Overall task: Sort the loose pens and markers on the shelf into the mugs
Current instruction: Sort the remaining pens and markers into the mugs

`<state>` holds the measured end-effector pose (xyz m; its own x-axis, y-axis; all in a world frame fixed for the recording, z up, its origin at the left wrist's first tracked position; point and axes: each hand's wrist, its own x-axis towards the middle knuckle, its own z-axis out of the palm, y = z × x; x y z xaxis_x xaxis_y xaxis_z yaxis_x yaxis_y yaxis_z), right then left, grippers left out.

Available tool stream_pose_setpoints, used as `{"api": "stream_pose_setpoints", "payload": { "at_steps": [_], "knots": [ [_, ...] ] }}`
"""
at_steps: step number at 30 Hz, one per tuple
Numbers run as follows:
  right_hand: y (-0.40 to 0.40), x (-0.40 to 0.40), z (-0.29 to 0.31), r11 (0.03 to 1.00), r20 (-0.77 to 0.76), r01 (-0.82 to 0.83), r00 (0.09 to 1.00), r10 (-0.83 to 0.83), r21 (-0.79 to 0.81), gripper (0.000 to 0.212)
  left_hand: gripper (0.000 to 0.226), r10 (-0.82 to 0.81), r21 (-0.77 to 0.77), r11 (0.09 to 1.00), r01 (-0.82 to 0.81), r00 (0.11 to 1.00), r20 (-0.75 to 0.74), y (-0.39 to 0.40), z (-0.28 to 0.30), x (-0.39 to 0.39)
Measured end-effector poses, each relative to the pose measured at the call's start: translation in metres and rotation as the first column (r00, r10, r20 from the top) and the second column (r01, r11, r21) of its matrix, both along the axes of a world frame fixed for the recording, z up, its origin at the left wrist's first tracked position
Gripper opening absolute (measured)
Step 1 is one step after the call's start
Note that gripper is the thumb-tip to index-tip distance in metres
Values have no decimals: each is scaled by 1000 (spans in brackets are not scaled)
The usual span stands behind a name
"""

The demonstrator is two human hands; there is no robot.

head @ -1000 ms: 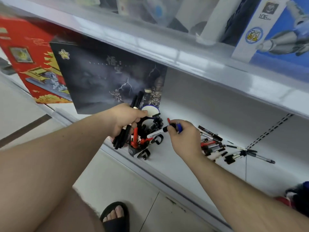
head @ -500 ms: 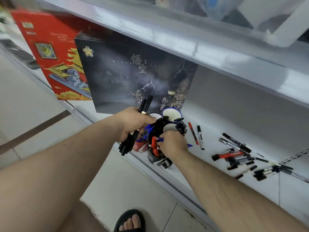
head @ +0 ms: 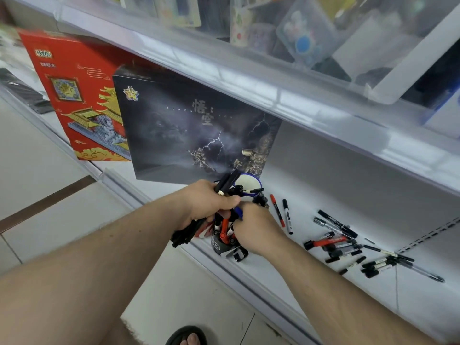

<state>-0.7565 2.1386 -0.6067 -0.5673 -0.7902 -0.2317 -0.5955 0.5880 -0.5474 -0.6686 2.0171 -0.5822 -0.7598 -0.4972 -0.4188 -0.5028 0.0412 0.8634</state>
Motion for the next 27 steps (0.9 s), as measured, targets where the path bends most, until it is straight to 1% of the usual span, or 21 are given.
{"api": "stream_pose_setpoints", "payload": {
  "at_steps": [3,5,7,8,9,10,11,12,13,14,15,16,18,19,20,21,23,25,27],
  "knots": [
    [7,2,14,999,34,-47,998,47,-13,36,11,16,-58,998,-16,1000,-3,4,8,-2],
    [16,-3,26,998,65,-27,997,30,-52,33,7,47,-95,994,-49,999,-17,-1,13,1],
    [30,-12,38,984,161,115,983,-92,-136,18,9,106,-96,989,-111,993,-56,-9,19,7],
    [38,-17,42,953,255,235,949,-184,-189,16,11,130,-91,987,-136,989,-71,-12,21,10],
    [44,-21,44,895,378,380,884,-276,-235,16,12,141,-88,985,-148,987,-78,-14,23,12],
    [47,-23,45,812,514,516,791,-331,-273,15,13,143,-85,985,-150,986,-83,-15,24,13],
    [47,-23,44,718,630,629,694,-348,-298,12,13,138,-81,986,-145,987,-82,-15,24,14],
    [44,-23,41,636,698,703,628,-345,-317,10,13,132,-77,987,-138,988,-79,-15,24,15],
    [39,-23,38,578,717,742,602,-351,-340,11,13,130,-71,988,-134,989,-70,-14,23,15],
    [33,-24,34,544,695,749,618,-367,-378,15,13,142,-67,987,-146,988,-58,-15,21,16],
    [26,-26,29,534,634,726,666,-393,-432,20,11,177,-63,982,-180,983,-48,-19,20,18],
    [20,-30,24,547,533,674,734,-421,-497,23,10,235,-58,970,-237,971,-42,-24,18,21],
    [9,-35,16,624,259,499,860,-439,-601,21,12,364,-24,930,-366,930,-50,-37,13,28],
    [4,-34,13,689,104,386,904,-414,-613,20,11,409,7,912,-409,910,-62,-42,12,33],
    [-2,-32,9,756,-53,265,928,-368,-599,19,12,435,36,900,-434,897,-74,-46,10,36],
    [-10,-29,3,809,-187,157,932,-311,-566,17,12,445,60,895,-442,891,-88,-48,8,39],
    [-27,-25,-11,883,-366,15,907,-209,-469,15,13,447,88,894,-439,888,-108,-49,6,41],
    [-46,-23,-28,927,-467,-71,877,-117,-367,16,11,442,101,896,-432,889,-117,-48,4,40],
    [-64,-22,-45,958,-523,-145,852,-6,-248,16,11,430,133,900,-414,894,-127,-46,3,37]
  ]
}}
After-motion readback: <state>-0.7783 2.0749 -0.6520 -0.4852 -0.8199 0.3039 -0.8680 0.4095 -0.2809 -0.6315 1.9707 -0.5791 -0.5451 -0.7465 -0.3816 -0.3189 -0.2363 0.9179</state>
